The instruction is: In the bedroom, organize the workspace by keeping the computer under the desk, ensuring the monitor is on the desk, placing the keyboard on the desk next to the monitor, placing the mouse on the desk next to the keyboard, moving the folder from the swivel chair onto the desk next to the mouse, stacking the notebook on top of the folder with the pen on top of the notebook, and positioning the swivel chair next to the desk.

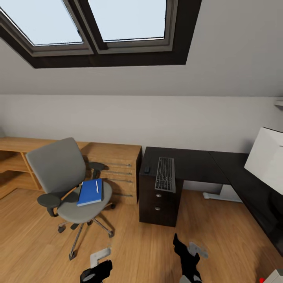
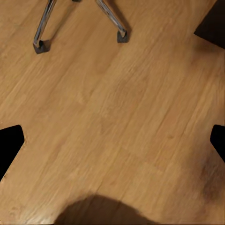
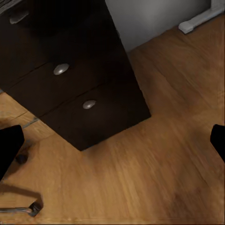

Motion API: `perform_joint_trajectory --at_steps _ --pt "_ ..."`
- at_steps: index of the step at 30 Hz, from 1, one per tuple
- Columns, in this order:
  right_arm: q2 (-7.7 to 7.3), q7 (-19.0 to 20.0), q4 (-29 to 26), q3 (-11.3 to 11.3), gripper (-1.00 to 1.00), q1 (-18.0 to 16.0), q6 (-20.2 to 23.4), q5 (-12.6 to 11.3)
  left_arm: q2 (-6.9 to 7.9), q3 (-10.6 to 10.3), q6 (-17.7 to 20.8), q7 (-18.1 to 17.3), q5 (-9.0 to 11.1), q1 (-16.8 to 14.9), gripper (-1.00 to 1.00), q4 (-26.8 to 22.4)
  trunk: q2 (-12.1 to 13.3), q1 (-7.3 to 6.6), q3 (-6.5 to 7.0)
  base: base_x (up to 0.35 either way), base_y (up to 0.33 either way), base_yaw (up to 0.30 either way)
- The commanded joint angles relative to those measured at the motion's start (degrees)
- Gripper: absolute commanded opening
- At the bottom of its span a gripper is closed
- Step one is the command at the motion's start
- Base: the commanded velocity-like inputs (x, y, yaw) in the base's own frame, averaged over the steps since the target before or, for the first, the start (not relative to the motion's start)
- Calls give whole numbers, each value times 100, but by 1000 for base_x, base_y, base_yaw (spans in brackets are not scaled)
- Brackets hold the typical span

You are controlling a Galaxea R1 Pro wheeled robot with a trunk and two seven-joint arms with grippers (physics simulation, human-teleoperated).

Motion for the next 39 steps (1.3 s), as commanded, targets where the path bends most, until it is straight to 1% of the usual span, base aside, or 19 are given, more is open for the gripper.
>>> perform_joint_trajectory --at_steps 1,3,4,6,7,8,9,13,14,16,19,20,23,29,36,37,39 --pt "-17 -4 166 7 100 -6 -77 82 5 -90 -202 36 14 24 100 149 37 -23 13 0 0 0" --pt "-71 -6 430 5 100 -6 -154 192 7 -217 -610 32 16 84 100 452 117 -67 49 0 0 0" --pt "-138 -7 631 8 100 -6 -212 268 7 -323 -992 28 14 127 100 765 157 -88 67 0 0 0" --pt "-194 -8 763 10 100 -6 -250 313 3 -413 -1331 23 11 155 100 1057 238 -132 103 0 0 0" --pt "-230 -9 857 11 100 -6 -277 343 -1 -493 -1615 21 7 173 100 1296 278 -154 121 0 0 0" --pt "-247 -7 920 12 100 -6 -297 368 -3 -563 -1817 19 5 184 100 1464 318 -176 139 0 0 0" --pt "-252 -6 944 12 100 -6 -305 379 -2 -592 -1889 18 5 188 100 1522 358 -198 157 0 0 0" --pt "-261 -3 1012 15 100 -2 -328 412 -9 -678 -2083 20 3 199 100 1696 518 -286 228 0 0 0" --pt "-276 2 1028 14 100 0 -326 423 -19 -753 -2124 33 2 201 100 1768 558 -308 246 0 0 0" --pt "-289 10 1039 15 100 2 -324 433 -19 -972 -2163 52 -1 203 100 1869 639 -352 282 0 0 0" --pt "-294 16 1042 19 100 3 -319 444 -13 -1123 -2207 67 -8 203 100 1904 759 -418 336 0 0 0" --pt "-301 21 1044 21 100 3 -317 490 -11 -1242 -2362 75 -10 204 100 1927 799 -440 354 0 0 0" --pt "-303 18 1044 22 100 3 -320 513 -14 -1280 -2450 78 -10 204 100 1934 919 -506 408 0 0 0" --pt "-271 20 1045 29 100 3 -319 535 -7 -1289 -2498 75 -9 204 100 1942 1160 -638 516 -21 0 0" --pt "-262 19 1046 31 100 3 -322 767 -10 -1292 -2494 69 13 204 100 1946 1441 -791 641 -247 -13 0" --pt "-262 18 1046 31 100 3 -322 831 -10 -1294 -2493 69 15 204 100 1948 1481 -813 659 -307 -72 0" --pt "-263 17 1046 31 100 3 -322 875 -10 -1294 -2493 69 17 204 100 1947 1561 -857 695 -315 -88 0"
